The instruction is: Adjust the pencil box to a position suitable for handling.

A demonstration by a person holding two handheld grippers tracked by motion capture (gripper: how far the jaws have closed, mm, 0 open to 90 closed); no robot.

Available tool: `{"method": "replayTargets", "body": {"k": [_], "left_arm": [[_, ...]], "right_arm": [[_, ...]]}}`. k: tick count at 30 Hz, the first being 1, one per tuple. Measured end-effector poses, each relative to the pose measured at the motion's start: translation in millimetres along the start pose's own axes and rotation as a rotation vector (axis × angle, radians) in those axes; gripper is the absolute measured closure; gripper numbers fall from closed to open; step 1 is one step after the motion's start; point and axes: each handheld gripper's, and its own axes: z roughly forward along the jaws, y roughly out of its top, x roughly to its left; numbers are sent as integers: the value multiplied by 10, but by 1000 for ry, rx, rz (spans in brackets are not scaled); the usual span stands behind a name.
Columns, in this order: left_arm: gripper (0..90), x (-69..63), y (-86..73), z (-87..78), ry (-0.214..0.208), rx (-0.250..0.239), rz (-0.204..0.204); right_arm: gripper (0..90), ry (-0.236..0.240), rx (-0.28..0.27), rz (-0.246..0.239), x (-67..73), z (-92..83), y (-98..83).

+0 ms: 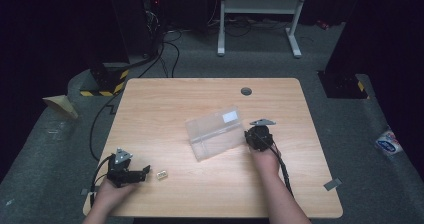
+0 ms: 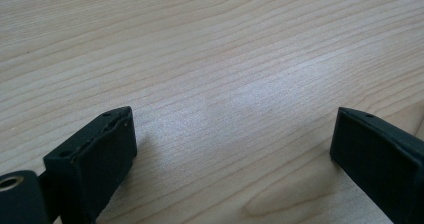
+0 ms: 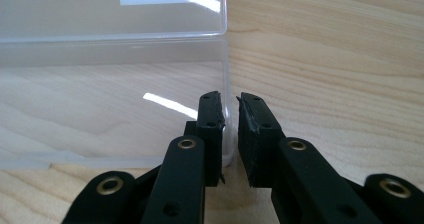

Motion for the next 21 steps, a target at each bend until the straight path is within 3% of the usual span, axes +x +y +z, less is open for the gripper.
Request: {"method": "replayTargets", "body": {"k": [9,21], "left_arm": [[51,-2,0,1,3,-1,0],[52,0,1,-1,7,0,4]], "right_arm": [[764,6,-8,-14,-10,-127,-144],[731,22,-27,-30,123,-282,-252]]}}
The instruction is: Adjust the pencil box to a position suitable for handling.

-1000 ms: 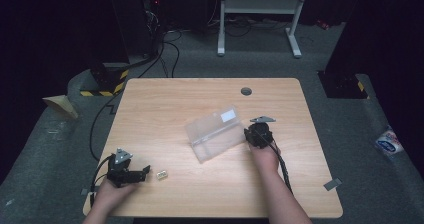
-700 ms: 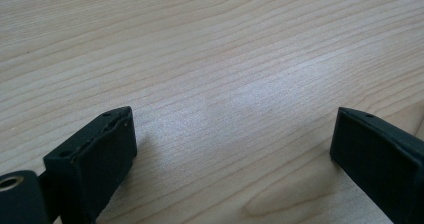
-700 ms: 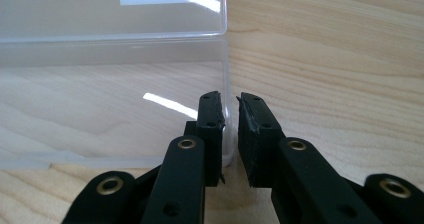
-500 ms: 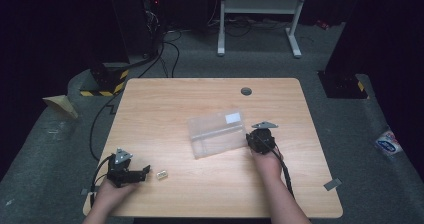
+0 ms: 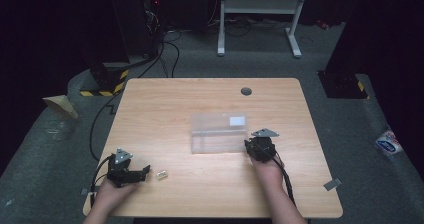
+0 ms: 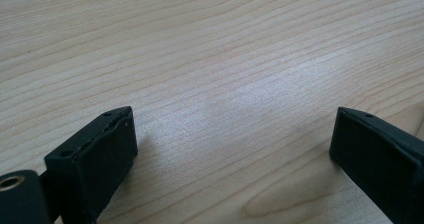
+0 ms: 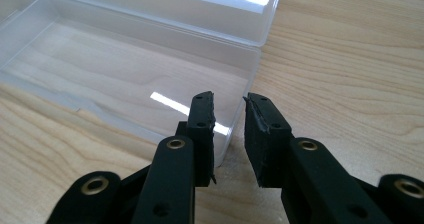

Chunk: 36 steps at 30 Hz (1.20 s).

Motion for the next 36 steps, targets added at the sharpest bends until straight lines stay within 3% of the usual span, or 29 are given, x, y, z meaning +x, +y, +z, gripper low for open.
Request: {"method": "replayTargets", "body": {"k": [12,26,36], "left_arm": [[53,-6,2,5,-2,-2,-9],[54,-7,2,5,-2,-2,-9],[54,-7,2,4,-2,-2,-9]], "right_arm": [[707,-1,2,-14,91,-54,-97],[766,-32,11,-51,6,10,-62],[774,-31,13,-44,-1,16,-52]]}}
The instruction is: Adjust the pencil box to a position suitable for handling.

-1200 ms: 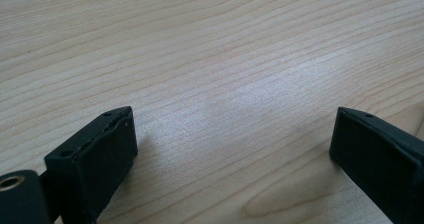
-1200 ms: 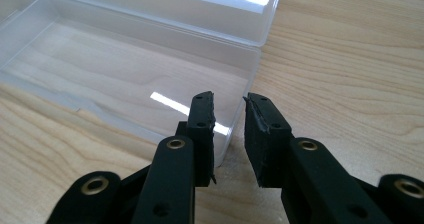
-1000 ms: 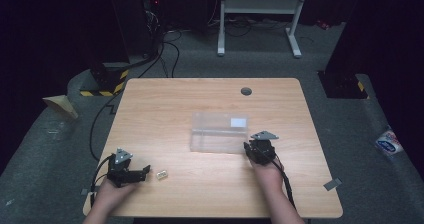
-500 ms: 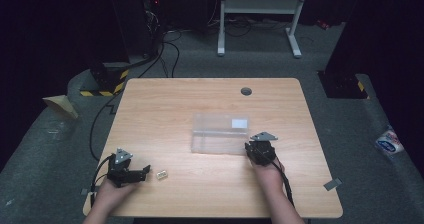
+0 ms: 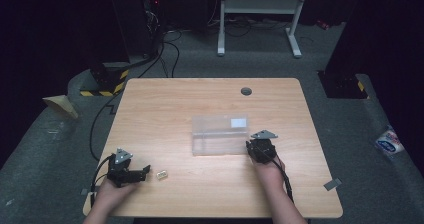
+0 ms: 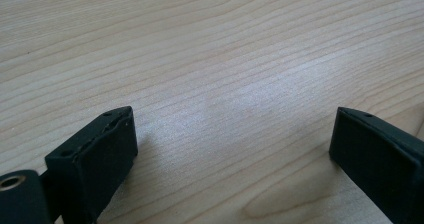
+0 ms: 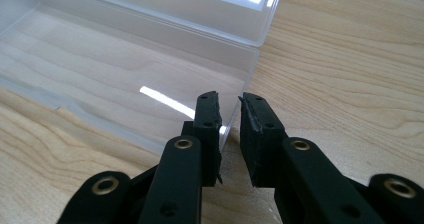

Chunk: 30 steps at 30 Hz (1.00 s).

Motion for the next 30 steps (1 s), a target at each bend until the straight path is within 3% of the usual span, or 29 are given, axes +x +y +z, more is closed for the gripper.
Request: {"method": "replayTargets", "body": {"k": [23,30], "left_arm": [[54,0,0,0,0,0,0],[54,0,0,0,0,0,0]], "right_arm": [[742,13,-12,10,75,-28,-10],[603,8,-74,20,24,-222,28]]}}
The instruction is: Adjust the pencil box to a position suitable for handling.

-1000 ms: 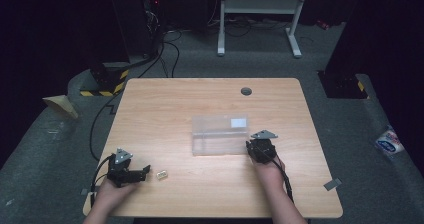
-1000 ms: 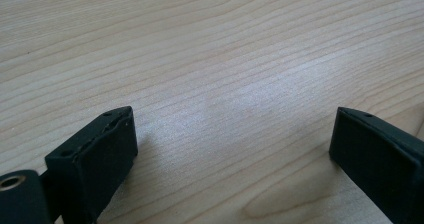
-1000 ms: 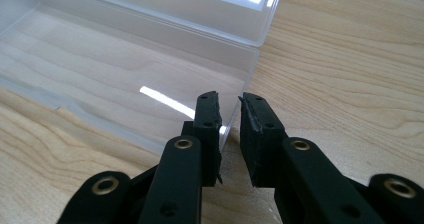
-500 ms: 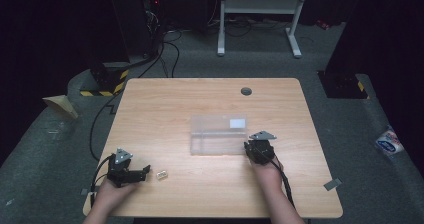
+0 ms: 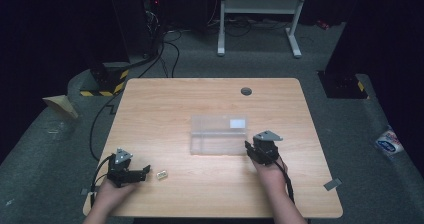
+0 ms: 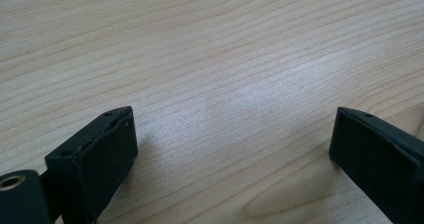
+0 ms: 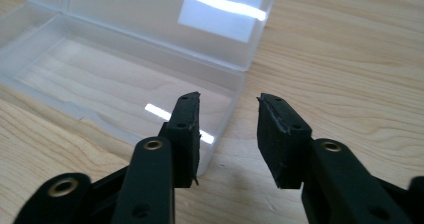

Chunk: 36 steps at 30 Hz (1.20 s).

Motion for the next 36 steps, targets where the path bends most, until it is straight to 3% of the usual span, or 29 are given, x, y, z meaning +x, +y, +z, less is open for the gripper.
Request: {"method": "replayTargets", "body": {"k": [5,8,11,17,19,22,23,29,32,36], "left_arm": [[54,0,0,-1,-1,0,0],[56,0,0,-1,-2,0,1],[60,-2,-1,-2,-1,-1,1],[69,-1,-2,-6,6,-4,7],[75,-2,-2,-7,7,-5,5],[81,-4,-5,-11,8,-11,8],[137,-10,-9,-18,1,-21,7],[149,-13,-16,-27,2,-26,7],[157,-6,-26,-35,3,-31,5],[201,21,-30,-57,13,-28,9]], "right_arm": [[514,-4,-15,21,-151,-138,-48],[462,-14,3,38,-234,-189,-132],[415,-44,12,37,-343,-257,-304],[341,-53,44,67,-460,-359,-509],[321,-81,57,66,-515,-427,-617],[313,-94,69,79,-538,-454,-674],[293,-100,75,79,-550,-470,-712],[235,-90,84,82,-554,-471,-717],[223,-114,84,105,-565,-477,-725],[221,-114,85,96,-568,-472,-723]]}}
